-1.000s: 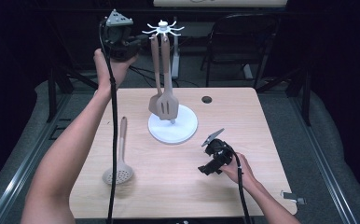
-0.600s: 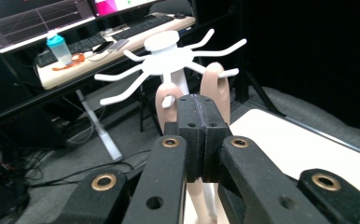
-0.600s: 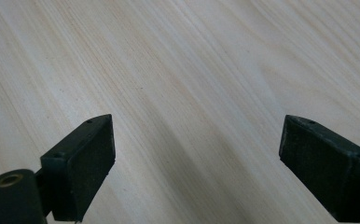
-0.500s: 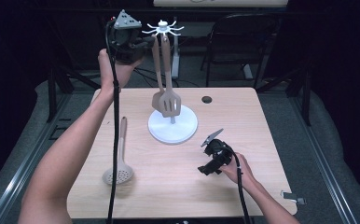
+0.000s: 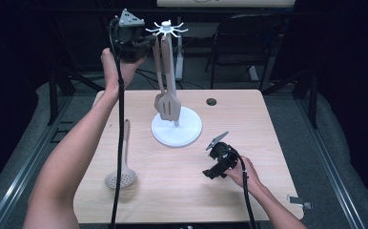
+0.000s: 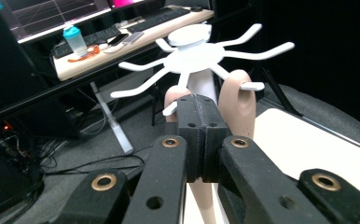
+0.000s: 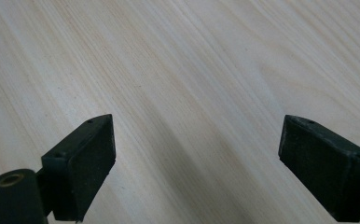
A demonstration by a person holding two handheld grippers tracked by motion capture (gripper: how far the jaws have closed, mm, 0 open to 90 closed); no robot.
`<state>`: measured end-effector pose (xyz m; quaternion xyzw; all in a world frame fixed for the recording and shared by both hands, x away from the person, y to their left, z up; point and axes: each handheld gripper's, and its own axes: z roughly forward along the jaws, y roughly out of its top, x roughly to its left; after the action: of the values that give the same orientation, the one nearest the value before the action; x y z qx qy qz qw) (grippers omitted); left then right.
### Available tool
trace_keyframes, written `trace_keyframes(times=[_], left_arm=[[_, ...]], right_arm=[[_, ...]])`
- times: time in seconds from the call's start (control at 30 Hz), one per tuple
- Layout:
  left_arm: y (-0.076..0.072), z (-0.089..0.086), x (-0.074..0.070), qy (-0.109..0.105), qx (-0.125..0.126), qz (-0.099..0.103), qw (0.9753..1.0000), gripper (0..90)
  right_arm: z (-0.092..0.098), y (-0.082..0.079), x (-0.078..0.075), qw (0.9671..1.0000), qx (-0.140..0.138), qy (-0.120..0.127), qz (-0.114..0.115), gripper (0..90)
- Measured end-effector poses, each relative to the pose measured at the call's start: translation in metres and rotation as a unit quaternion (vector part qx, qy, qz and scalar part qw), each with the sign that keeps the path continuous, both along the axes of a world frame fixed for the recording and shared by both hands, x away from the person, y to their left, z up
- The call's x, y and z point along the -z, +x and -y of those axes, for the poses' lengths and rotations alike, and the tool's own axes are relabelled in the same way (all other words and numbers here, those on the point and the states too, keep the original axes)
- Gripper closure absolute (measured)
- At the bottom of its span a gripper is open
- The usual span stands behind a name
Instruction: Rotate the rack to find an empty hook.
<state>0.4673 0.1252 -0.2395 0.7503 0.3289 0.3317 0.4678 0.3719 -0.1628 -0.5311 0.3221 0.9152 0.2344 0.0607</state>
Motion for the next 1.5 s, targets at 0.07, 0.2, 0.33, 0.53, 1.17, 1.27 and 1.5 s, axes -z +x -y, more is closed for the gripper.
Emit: trace_keyframes(times=[0.07,0.2,0.33,0.53,1.17,1.27,1.5], left_arm=[[0.002,-0.002,0.0,-0.003,-0.006,0.0,1.0,90.0],[0.007,-0.006,0.0,-0.005,-0.012,-0.003,0.9999,90.0],[0.011,-0.007,-0.002,-0.002,-0.015,-0.007,0.9999,90.0],[0.006,-0.01,0.0,-0.004,-0.01,-0.006,0.9999,90.0],[-0.018,0.006,-0.006,0.007,0.032,0.007,0.9994,90.0],[-0.015,0.007,-0.006,0.007,0.031,0.009,0.9994,90.0],[-0.008,0.003,-0.005,0.004,0.014,0.006,0.9999,90.0]], right_arm=[[0.0,0.0,0.0,1.0,0.001,0.0,0.0,10.5],[0.0,0.0,0.001,1.0,-0.001,0.0,0.0,10.5],[0.0,0.001,0.0,1.0,-0.005,-0.008,-0.002,10.5],[0.0,0.0,0.001,1.0,-0.001,-0.002,0.0,10.6],[-0.002,-0.001,0.002,1.0,-0.003,-0.002,-0.002,10.6],[-0.001,0.001,0.0,0.9998,-0.009,-0.014,-0.005,10.6],[0.0,0.0,-0.001,0.9999,-0.01,-0.013,-0.004,10.6]])
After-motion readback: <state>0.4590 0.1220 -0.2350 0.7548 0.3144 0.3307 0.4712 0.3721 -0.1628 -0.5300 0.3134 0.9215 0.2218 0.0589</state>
